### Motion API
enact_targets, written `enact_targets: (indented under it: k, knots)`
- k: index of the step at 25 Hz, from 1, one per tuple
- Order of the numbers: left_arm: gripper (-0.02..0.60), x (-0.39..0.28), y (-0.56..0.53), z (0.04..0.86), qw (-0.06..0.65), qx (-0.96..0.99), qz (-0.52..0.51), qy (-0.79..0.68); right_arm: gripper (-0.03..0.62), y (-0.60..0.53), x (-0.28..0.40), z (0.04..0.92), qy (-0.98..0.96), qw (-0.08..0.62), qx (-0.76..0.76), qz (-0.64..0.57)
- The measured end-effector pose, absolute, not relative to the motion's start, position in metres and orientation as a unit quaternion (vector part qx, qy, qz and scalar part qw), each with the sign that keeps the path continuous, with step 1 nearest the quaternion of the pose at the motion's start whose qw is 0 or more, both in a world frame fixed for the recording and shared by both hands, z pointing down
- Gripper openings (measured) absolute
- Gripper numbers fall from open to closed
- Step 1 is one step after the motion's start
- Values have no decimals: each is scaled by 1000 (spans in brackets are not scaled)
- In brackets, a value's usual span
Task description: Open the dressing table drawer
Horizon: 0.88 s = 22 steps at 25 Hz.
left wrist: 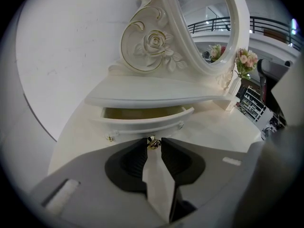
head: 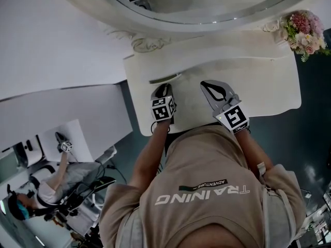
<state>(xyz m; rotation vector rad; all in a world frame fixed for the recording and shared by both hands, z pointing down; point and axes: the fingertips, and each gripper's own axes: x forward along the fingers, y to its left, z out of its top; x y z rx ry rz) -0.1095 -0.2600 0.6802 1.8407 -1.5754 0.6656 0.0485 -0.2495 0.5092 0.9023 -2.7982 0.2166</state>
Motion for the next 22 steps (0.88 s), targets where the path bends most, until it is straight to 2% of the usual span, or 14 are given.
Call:
enact_targets:
  k: [22]
  knots:
    - [112,-101,-224,682,318,703,255,-583,3,-238,42,518,-941,112,309,80]
